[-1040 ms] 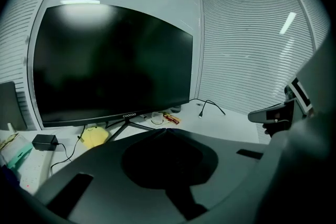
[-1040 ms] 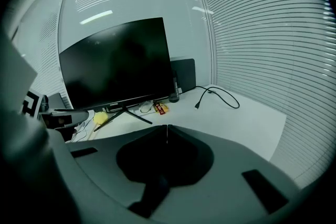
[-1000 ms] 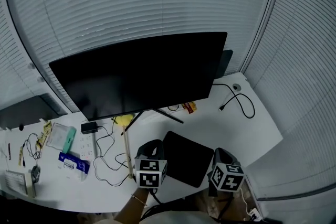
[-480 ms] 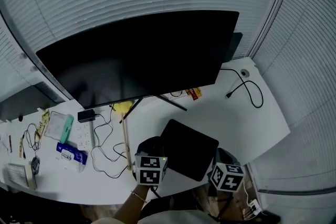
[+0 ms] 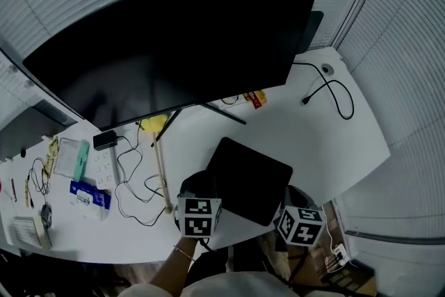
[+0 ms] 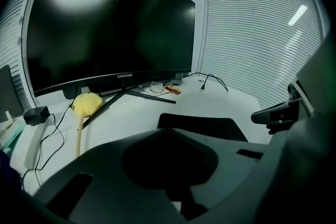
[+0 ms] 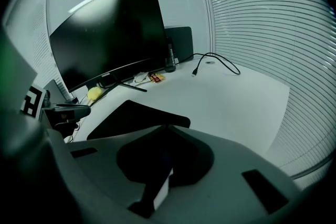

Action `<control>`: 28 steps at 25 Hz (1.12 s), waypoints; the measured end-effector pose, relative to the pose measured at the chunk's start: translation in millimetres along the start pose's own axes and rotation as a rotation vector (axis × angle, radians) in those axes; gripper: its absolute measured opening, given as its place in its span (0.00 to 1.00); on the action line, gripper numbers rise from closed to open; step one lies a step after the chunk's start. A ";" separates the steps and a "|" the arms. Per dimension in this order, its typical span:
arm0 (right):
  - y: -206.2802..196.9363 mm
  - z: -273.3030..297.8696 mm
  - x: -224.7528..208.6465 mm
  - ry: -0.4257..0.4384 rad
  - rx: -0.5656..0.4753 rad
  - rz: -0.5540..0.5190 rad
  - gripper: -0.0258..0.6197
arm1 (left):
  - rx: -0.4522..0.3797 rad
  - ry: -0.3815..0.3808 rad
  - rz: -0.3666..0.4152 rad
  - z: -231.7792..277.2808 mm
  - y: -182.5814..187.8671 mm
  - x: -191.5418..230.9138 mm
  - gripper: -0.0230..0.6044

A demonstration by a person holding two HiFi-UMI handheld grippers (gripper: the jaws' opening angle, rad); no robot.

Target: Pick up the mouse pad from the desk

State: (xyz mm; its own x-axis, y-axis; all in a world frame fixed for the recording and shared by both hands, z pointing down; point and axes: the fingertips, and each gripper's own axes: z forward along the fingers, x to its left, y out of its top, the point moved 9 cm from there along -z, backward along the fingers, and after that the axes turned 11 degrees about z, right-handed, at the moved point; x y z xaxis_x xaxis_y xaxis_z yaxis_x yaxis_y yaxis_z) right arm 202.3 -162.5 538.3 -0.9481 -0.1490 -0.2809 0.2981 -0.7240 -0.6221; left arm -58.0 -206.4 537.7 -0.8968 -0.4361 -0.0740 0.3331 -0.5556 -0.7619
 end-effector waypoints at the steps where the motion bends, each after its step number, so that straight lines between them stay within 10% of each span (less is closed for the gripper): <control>1: -0.3 0.1 -0.7 -0.003 -0.002 0.002 0.09 | 0.002 0.002 0.000 0.6 -0.7 0.4 0.06; 28: -6.5 26.2 -9.5 -0.025 0.041 0.049 0.23 | 0.060 -0.046 0.002 31.0 -1.8 11.9 0.26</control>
State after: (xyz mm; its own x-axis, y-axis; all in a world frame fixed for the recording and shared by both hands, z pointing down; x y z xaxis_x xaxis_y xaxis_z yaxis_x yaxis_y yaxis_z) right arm 206.5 -174.0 564.2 -0.9352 -0.2015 -0.2913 0.3399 -0.7423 -0.5775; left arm -60.2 -232.6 558.2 -0.8824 -0.4684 -0.0445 0.3527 -0.5960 -0.7214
